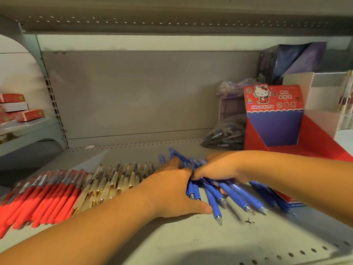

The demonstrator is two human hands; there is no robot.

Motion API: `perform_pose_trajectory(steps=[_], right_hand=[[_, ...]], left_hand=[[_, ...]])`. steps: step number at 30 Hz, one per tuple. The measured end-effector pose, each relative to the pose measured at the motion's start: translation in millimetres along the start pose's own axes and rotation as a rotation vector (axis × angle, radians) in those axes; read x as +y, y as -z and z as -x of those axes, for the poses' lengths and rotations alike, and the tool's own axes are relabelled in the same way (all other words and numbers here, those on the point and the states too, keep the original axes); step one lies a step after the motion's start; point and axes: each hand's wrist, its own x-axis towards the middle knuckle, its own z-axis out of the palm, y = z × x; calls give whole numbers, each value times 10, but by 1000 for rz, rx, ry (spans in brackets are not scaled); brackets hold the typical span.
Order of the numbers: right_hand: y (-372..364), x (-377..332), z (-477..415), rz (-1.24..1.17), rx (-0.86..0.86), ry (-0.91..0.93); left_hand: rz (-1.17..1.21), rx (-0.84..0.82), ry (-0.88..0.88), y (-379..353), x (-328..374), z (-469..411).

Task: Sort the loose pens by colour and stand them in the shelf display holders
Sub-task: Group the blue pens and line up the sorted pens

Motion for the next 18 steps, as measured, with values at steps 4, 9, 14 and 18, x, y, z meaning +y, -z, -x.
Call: perform_pose_trajectory(steps=[4, 9, 14, 18], right_hand=[[58, -12, 93, 70, 70, -1], [129, 27, 92, 24, 132, -44], [123, 56, -22, 176, 158, -73], [211, 99, -102, 184, 219, -105]], left_hand=[[-55, 1, 17, 17, 37, 38], [-88, -5, 9, 3, 135, 83], [-147, 4, -12, 6, 214, 108], [-99, 42, 24, 5, 201, 85]])
